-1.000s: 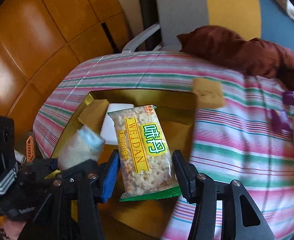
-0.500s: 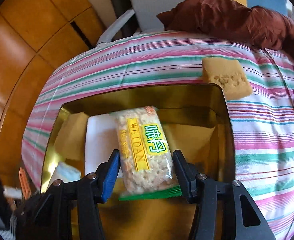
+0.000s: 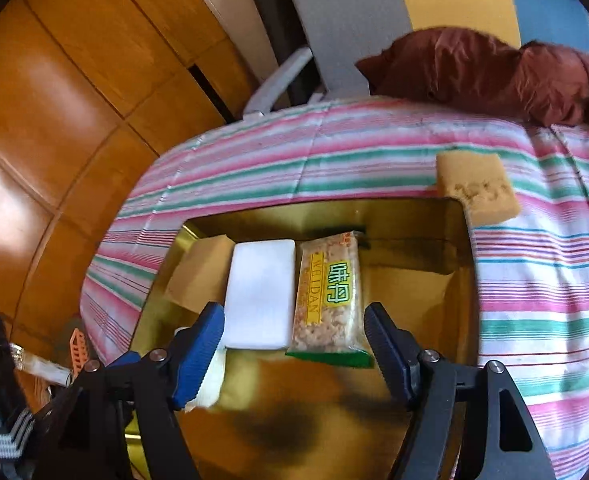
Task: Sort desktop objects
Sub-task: 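Move both open tools back over the item pile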
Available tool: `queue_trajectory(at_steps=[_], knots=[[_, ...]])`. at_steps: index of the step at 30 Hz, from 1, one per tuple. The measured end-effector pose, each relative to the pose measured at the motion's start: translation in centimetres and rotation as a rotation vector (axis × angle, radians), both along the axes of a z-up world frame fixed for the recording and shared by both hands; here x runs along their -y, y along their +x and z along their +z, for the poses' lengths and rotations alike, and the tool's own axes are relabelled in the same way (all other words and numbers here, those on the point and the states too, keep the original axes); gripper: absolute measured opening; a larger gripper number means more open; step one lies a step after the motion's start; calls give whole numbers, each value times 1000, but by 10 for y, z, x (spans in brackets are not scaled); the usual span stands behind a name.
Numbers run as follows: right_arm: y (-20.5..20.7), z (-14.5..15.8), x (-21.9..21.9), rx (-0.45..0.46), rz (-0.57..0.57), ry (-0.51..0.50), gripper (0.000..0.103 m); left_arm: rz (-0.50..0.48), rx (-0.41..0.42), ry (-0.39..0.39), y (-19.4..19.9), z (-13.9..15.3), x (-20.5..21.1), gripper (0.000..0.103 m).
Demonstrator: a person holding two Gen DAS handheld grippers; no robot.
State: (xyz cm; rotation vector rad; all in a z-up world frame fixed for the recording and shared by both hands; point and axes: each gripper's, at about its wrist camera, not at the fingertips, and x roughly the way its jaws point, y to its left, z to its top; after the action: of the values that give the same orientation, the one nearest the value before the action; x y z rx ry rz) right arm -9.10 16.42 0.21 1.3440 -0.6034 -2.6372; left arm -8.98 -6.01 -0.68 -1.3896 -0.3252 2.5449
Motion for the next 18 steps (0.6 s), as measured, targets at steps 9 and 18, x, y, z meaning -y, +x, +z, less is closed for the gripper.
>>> queue_trajectory(at_steps=[9, 18], knots=[[45, 23, -24, -115, -9, 82, 76, -28, -38, 123, 24, 3, -19, 61], [95, 25, -80, -167, -155, 224, 76, -225, -96, 120, 54, 19, -85, 61]])
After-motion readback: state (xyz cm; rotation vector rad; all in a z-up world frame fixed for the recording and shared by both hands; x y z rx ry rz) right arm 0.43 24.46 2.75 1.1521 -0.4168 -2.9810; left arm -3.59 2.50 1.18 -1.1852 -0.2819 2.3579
